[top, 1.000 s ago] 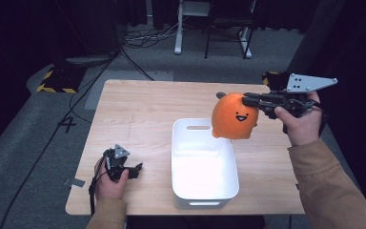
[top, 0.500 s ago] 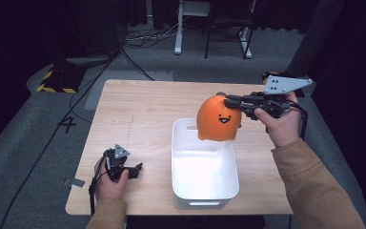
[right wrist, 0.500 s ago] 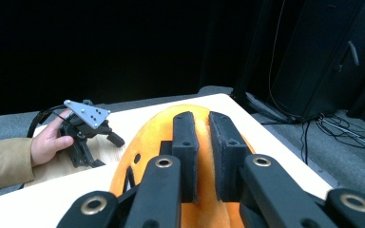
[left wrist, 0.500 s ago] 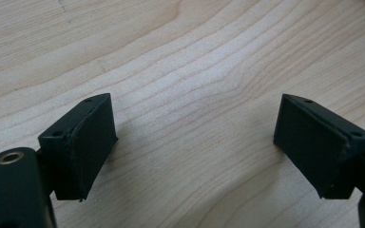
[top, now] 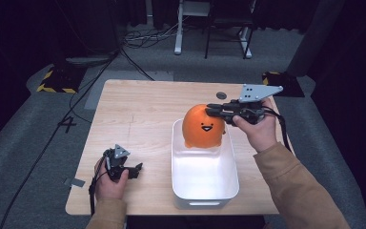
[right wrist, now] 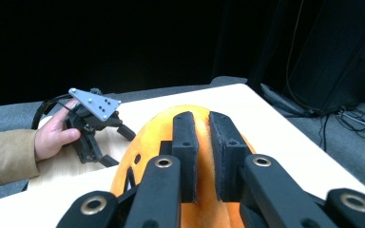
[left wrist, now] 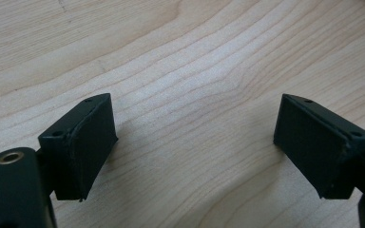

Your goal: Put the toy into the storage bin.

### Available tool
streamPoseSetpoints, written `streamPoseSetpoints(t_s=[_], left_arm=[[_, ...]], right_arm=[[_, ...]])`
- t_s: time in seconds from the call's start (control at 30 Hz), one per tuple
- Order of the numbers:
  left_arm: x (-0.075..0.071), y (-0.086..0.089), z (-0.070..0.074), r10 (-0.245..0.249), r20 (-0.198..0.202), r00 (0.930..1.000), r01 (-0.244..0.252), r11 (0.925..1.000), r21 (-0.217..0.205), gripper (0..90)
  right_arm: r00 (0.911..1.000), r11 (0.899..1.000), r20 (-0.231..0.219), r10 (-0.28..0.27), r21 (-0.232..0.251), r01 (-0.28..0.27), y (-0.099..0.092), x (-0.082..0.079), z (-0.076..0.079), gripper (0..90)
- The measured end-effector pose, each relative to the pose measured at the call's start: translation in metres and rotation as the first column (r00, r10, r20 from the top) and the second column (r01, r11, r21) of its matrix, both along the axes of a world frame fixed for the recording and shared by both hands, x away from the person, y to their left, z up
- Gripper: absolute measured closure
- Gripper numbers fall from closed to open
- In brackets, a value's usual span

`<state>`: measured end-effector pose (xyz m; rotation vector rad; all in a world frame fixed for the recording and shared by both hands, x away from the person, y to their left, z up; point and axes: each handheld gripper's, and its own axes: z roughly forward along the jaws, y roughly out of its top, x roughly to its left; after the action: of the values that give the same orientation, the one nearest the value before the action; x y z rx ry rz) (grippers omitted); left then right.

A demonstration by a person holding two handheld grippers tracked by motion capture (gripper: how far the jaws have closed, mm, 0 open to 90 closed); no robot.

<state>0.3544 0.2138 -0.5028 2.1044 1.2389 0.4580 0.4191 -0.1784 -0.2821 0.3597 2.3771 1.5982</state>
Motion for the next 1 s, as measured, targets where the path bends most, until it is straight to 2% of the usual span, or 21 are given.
streamPoseSetpoints(t_s=[0.13, 0.3, 0.67, 0.77, 1.0], left_arm=[[0.0, 0.0, 0.0, 0.0, 0.001, 1.0, 0.0, 1.0, 0.0, 14.3], [0.0, 0.0, 0.0, 0.001, 0.001, 1.0, -0.001, 1.0, 0.002, 14.3], [0.0, 0.0, 0.0, 0.002, 0.001, 1.0, -0.002, 1.0, 0.001, 14.3], [0.0, 0.0, 0.0, 0.001, 0.001, 1.0, -0.001, 1.0, 0.0, 14.3], [0.0, 0.0, 0.0, 0.0, 0.0, 1.0, 0.0, 1.0, 0.0, 14.3]], right_arm=[[0.9998, 1.0, -0.01, 0.014, -0.013, -0.014, 0.008, 0.0, -0.008, 82.1], [0.9988, 0.998, -0.035, 0.034, -0.057, -0.036, 0.021, -0.001, -0.024, 82.1], [0.996, 0.991, -0.082, 0.035, -0.127, -0.045, 0.031, -0.001, -0.049, 81.6], [0.9947, 0.986, -0.096, 0.035, -0.16, -0.051, 0.037, -0.002, -0.058, 81.5], [0.9909, 0.973, -0.13, 0.033, -0.222, -0.062, 0.042, -0.001, -0.068, 81.0]])
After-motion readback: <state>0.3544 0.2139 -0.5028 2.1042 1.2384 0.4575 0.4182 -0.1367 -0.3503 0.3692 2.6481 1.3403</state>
